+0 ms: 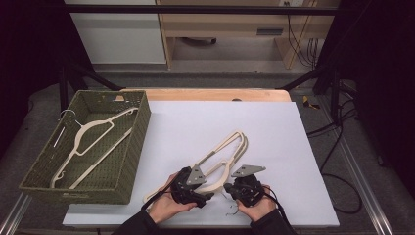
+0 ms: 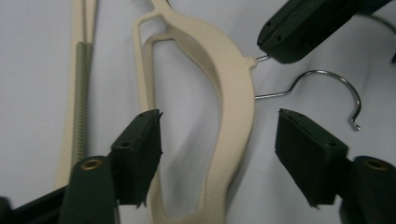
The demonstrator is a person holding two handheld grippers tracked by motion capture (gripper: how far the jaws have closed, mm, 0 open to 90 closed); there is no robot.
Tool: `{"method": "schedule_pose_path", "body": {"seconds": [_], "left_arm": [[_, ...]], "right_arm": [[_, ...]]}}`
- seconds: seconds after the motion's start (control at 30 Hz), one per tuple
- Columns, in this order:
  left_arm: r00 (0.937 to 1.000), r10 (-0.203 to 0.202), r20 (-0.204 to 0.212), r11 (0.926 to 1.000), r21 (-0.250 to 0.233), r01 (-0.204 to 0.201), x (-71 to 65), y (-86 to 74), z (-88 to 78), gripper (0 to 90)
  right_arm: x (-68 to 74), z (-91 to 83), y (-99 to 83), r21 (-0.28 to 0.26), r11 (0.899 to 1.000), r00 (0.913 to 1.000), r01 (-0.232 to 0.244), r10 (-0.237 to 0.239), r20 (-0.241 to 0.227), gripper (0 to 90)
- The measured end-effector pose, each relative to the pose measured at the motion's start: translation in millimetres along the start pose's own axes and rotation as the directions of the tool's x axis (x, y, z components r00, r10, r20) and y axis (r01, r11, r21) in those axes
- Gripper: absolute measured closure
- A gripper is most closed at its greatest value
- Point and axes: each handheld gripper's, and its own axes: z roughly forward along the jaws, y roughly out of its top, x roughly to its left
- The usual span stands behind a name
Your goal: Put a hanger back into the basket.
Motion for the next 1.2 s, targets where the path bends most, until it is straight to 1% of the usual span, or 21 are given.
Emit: {"method": "schedule_pose_path", "body": {"seconds": [0.07,0.1,0.17,0.27,0.3,0.33,0.43,0.6,0.67,0.7,0.77,0.8,0.87,0.93,0.97,1.0,1.03,1.1,1.13,1.17,1.2], "left_arm": [[1.0,0.008,-0.004,0.9998,0.019,-0.008,-0.2,0.5,5.0,36.8],[0.9997,0.024,-0.001,0.9986,0.047,-0.024,1.3,1.1,7.3,43.1],[0.9997,0.023,0.012,0.9978,0.061,-0.024,2.6,1.6,9.4,48.5],[0.9996,0.026,0.009,0.9971,0.071,-0.027,2.7,2.0,11.4,56.4],[0.9995,0.028,0.015,0.9964,0.079,-0.029,3.1,2.4,11.7,56.4],[0.9994,0.024,0.026,0.9962,0.083,-0.026,2.4,3.5,12.1,61.5],[0.9987,0.04,0.031,0.9954,0.085,-0.043,-0.9,5.0,11.7,69.7],[0.9971,0.072,0.025,0.993,0.092,-0.074,-3.8,6.7,9.1,71.4],[0.996,0.088,0.015,0.9917,0.093,-0.089,-4.5,7.3,7.0,72.5],[0.996,0.089,0.013,0.9919,0.09,-0.09,-4.7,7.5,5.7,73.5],[0.9963,0.086,0.006,0.9933,0.078,-0.086,-4.1,7.7,2.6,74.9],[0.9965,0.083,0.005,0.994,0.072,-0.083,-3.7,7.7,0.9,75.1],[0.9973,0.073,0.006,0.9956,0.057,-0.074,-2.6,7.7,-2.9,75.4],[0.9979,0.065,0.005,0.9968,0.045,-0.065,-0.8,8.1,-7.6,75.5],[0.9979,0.065,0.005,0.9968,0.045,-0.065,-0.8,8.1,-7.6,75.7],[0.998,0.063,0.004,0.9972,0.041,-0.063,-0.6,8.1,-8.3,75.7],[0.9981,0.061,0.005,0.9974,0.038,-0.061,0.1,8.4,-10.4,75.8],[0.9988,0.049,0.006,0.9985,0.025,-0.049,0.7,8.6,-12.8,76.0],[0.9992,0.04,0.006,0.9991,0.013,-0.04,1.5,8.9,-15.3,76.1],[0.9993,0.038,0.006,0.9992,0.012,-0.038,1.9,9.1,-16.5,76.3],[0.9994,0.035,0.001,0.9994,0.007,-0.035,2.7,9.5,-19.0,76.3]], "right_arm": [[0.2,-1.5,1.0,0.006,1.0,1.0,0.001,-0.001,0.001,89.3],[0.6,-3.0,3.1,0.0,1.0,1.0,0.004,-0.004,-0.001,89.3],[0.9,-5.0,5.1,0.001,1.0,1.0,0.006,-0.006,-0.006,89.3],[0.5,-6.7,7.4,0.005,1.0,0.9997,0.023,-0.023,-0.003,89.3],[0.5,-6.7,7.4,0.005,1.0,0.9997,0.023,-0.023,-0.003,89.3],[1.2,-7.7,8.4,0.012,1.0,0.9998,0.021,-0.022,0.004,89.3],[1.3,-9.0,9.4,0.013,0.999,0.9995,0.029,-0.03,0.008,89.2],[1.1,-11.1,10.2,0.015,0.999,0.9993,0.038,-0.038,-0.002,88.2],[-0.7,-14.0,10.5,-0.01,0.999,0.999,0.039,-0.039,-0.019,83.9],[-1.1,-17.7,11.4,-0.027,0.999,0.9993,0.024,-0.025,-0.027,81.7],[-4.7,-27.4,12.4,-0.075,0.997,0.9989,0.027,-0.03,-0.035,73.8],[-7.7,-32.4,12.7,-0.124,0.992,0.9983,0.035,-0.041,-0.042,70.0],[-13.4,-43.5,13.2,-0.198,0.98,0.9986,0.026,-0.034,-0.039,60.5],[-20.1,-53.0,12.5,-0.265,0.964,0.9996,0.02,-0.024,-0.013,51.9],[-20.1,-53.0,12.5,-0.265,0.964,0.9996,0.02,-0.024,-0.013,51.9],[-27.3,-60.0,10.9,-0.308,0.951,0.9998,0.02,-0.019,0.006,47.0],[-29.4,-62.0,10.4,-0.316,0.949,0.9998,0.02,-0.017,0.012,44.7],[-37.8,-68.5,7.5,-0.363,0.932,0.9994,0.006,0.007,0.035,40.2],[-40.7,-70.1,6.4,-0.374,0.927,0.9989,0.002,0.015,0.044,40.2],[-45.9,-72.4,3.7,-0.389,0.921,0.9971,-0.018,0.045,0.061,39.9],[-47.8,-72.7,2.8,-0.391,0.92,0.9965,-0.022,0.052,0.066,39.1]]}}
